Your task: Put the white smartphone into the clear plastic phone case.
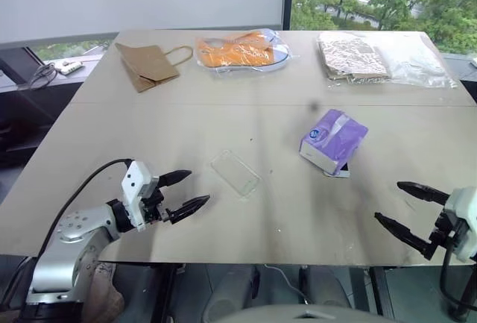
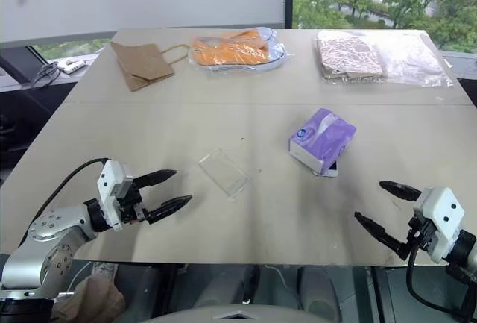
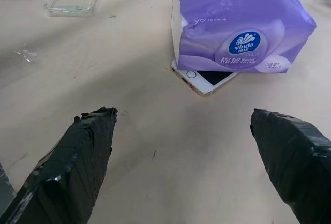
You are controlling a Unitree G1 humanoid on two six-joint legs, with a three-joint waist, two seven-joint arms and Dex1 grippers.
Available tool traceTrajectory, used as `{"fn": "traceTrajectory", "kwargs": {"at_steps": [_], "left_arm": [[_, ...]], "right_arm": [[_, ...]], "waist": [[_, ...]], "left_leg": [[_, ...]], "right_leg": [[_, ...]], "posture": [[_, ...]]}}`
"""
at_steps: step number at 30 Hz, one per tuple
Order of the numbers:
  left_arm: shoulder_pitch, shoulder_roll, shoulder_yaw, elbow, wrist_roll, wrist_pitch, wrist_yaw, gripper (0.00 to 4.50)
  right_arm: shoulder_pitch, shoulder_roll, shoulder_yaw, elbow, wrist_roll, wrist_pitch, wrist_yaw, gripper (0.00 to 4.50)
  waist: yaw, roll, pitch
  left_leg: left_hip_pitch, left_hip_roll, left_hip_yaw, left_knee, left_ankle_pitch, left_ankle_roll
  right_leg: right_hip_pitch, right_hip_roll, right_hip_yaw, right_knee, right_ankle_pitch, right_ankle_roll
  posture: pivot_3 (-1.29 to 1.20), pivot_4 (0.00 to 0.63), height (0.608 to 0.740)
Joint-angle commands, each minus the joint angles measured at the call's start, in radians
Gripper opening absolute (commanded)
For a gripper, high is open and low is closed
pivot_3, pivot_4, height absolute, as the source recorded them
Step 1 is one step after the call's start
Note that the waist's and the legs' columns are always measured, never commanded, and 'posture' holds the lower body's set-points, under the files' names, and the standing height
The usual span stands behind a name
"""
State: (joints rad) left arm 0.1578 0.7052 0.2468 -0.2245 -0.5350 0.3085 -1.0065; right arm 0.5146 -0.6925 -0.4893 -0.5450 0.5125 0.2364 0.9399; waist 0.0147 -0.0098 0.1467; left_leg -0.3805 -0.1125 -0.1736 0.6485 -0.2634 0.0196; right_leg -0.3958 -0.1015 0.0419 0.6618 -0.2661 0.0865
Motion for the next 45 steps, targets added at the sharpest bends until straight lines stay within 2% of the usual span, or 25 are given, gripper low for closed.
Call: {"fn": "traceTrajectory", "kwargs": {"at_steps": [1,8,11,13,17,23,24,25,27,28,29,30,32,33,36,40,45], "left_arm": [[-0.038,0.010,-0.002,-0.016,-0.008,0.001,-0.007,4.48],[-0.189,0.057,-0.096,0.038,0.063,-0.031,-0.084,4.48],[-0.272,0.111,-0.197,0.084,0.189,-0.120,-0.140,4.48],[-0.318,0.132,-0.245,0.129,0.206,-0.173,-0.225,4.48],[-0.518,0.104,-0.362,0.339,0.265,-0.299,-0.382,4.48],[-0.712,0.030,-0.469,0.617,0.343,-0.441,-0.519,4.48],[-0.733,0.019,-0.487,0.662,0.358,-0.467,-0.542,3.95],[-0.753,0.006,-0.507,0.713,0.383,-0.499,-0.558,3.66],[-0.783,-0.011,-0.535,0.809,0.425,-0.590,-0.583,2.61],[-0.797,-0.018,-0.543,0.849,0.440,-0.627,-0.594,2.35],[-0.810,-0.026,-0.549,0.882,0.446,-0.644,-0.602,1.81],[-0.823,-0.034,-0.555,0.906,0.450,-0.651,-0.606,1.27],[-0.834,-0.039,-0.565,0.916,0.442,-0.643,-0.608,0.69],[-0.826,-0.036,-0.569,0.878,0.417,-0.589,-0.608,0.15],[-0.788,-0.014,-0.572,0.712,0.355,-0.349,-0.608,0.06],[-0.724,-0.018,-0.558,0.446,0.303,-0.126,-0.577,0.06],[-0.689,-0.060,-0.579,0.253,0.298,0.004,-0.503,0.06]], "right_arm": [[-0.009,0.008,-0.013,-0.024,0.010,-0.022,-0.003,4.50],[-0.088,0.022,0.057,-0.126,0.071,-0.001,-0.028,4.50],[-0.084,-0.021,0.084,-0.190,0.136,0.043,0.018,4.50],[-0.084,-0.049,0.094,-0.209,0.151,0.058,0.036,4.50],[-0.101,-0.110,0.124,-0.237,0.155,0.056,0.095,4.50],[-0.108,-0.133,0.140,-0.261,0.158,0.038,0.137,4.50],[-0.109,-0.130,0.144,-0.265,0.156,0.039,0.133,4.50],[-0.110,-0.124,0.148,-0.269,0.153,0.039,0.125,4.50],[-0.106,-0.113,0.155,-0.278,0.145,0.037,0.111,4.50],[-0.102,-0.108,0.157,-0.282,0.142,0.036,0.104,4.50],[-0.097,-0.103,0.158,-0.286,0.140,0.037,0.096,4.50],[-0.089,-0.098,0.160,-0.291,0.134,0.036,0.089,4.50],[-0.072,-0.090,0.163,-0.298,0.122,0.033,0.079,4.50],[-0.063,-0.084,0.164,-0.300,0.114,0.031,0.072,4.50],[-0.047,-0.068,0.164,-0.304,0.097,0.027,0.043,4.50],[-0.041,-0.073,0.160,-0.317,0.079,0.100,-0.042,4.50],[-0.071,-0.050,0.168,-0.325,0.093,0.184,-0.159,4.50]], "waist": [[0.000,0.000,0.000],[-0.002,0.001,0.001],[-0.001,0.001,0.001],[0.000,0.001,0.001],[0.003,0.000,0.001],[-0.004,-0.002,0.003],[-0.007,-0.003,0.003],[-0.008,-0.003,0.003],[-0.010,-0.003,0.003],[-0.006,-0.004,0.003],[-0.006,-0.004,0.003],[-0.006,-0.004,0.003],[-0.003,-0.004,0.003],[-0.003,-0.004,0.003],[-0.003,-0.004,0.003],[-0.006,-0.004,0.003],[-0.002,-0.004,0.003]], "left_leg": [[0.000,0.000,0.000,0.000,0.000,0.000],[0.000,0.000,0.000,0.000,0.000,0.000],[-0.001,0.000,-0.001,0.000,0.000,0.000],[-0.001,0.000,-0.001,0.000,0.000,0.000],[-0.001,-0.001,-0.001,0.000,0.000,0.001],[-0.001,-0.001,-0.001,0.000,0.000,0.001],[-0.001,-0.001,-0.001,0.000,0.000,0.000],[-0.001,-0.001,-0.001,0.000,0.001,-0.002],[-0.002,-0.001,-0.001,0.000,0.001,-0.002],[-0.002,-0.001,-0.001,0.000,0.001,-0.002],[-0.002,-0.001,-0.002,0.001,0.001,-0.002],[-0.002,-0.001,-0.002,0.001,0.001,-0.002],[-0.001,-0.001,-0.002,0.001,0.001,-0.002],[-0.001,-0.001,-0.002,0.001,0.000,0.000],[-0.001,-0.001,-0.002,0.002,-0.001,0.002],[-0.002,-0.001,-0.002,0.003,-0.001,0.002],[-0.002,-0.001,-0.002,0.003,0.000,0.001]], "right_leg": [[0.000,0.000,0.000,0.000,0.000,0.000],[0.000,0.000,0.000,0.000,0.000,0.000],[0.000,0.001,-0.001,-0.001,0.000,0.000],[0.000,0.002,-0.001,-0.001,0.000,0.000],[0.000,0.003,-0.002,-0.001,0.000,0.000],[0.000,0.004,-0.002,-0.001,0.000,0.000],[0.000,0.004,-0.002,-0.001,0.000,0.000],[0.000,0.004,-0.002,-0.001,0.000,0.000],[-0.001,0.004,-0.002,-0.001,0.000,0.000],[-0.001,0.004,-0.002,-0.001,0.000,0.000],[0.000,0.004,-0.003,-0.001,0.000,0.001],[0.000,0.004,-0.003,-0.001,0.000,0.001],[0.000,0.004,-0.003,-0.001,0.000,0.001],[0.000,0.004,-0.002,-0.001,0.000,0.001],[0.000,0.004,-0.002,0.000,0.000,0.001],[0.000,0.004,-0.002,0.001,0.000,0.001],[0.000,0.004,-0.002,0.001,0.000,0.001]], "posture": [[0.00,0.150,0.740],[0.00,0.150,0.740],[0.00,0.150,0.740],[0.00,0.150,0.740],[0.00,0.150,0.740],[0.00,0.150,0.740],[0.00,0.150,0.740],[0.00,0.150,0.740],[0.00,0.150,0.740],[0.00,0.150,0.740],[0.00,0.150,0.740],[0.00,0.150,0.740],[0.00,0.150,0.740],[0.00,0.150,0.740],[0.00,0.150,0.740],[0.00,0.150,0.740],[0.00,0.150,0.740]]}}
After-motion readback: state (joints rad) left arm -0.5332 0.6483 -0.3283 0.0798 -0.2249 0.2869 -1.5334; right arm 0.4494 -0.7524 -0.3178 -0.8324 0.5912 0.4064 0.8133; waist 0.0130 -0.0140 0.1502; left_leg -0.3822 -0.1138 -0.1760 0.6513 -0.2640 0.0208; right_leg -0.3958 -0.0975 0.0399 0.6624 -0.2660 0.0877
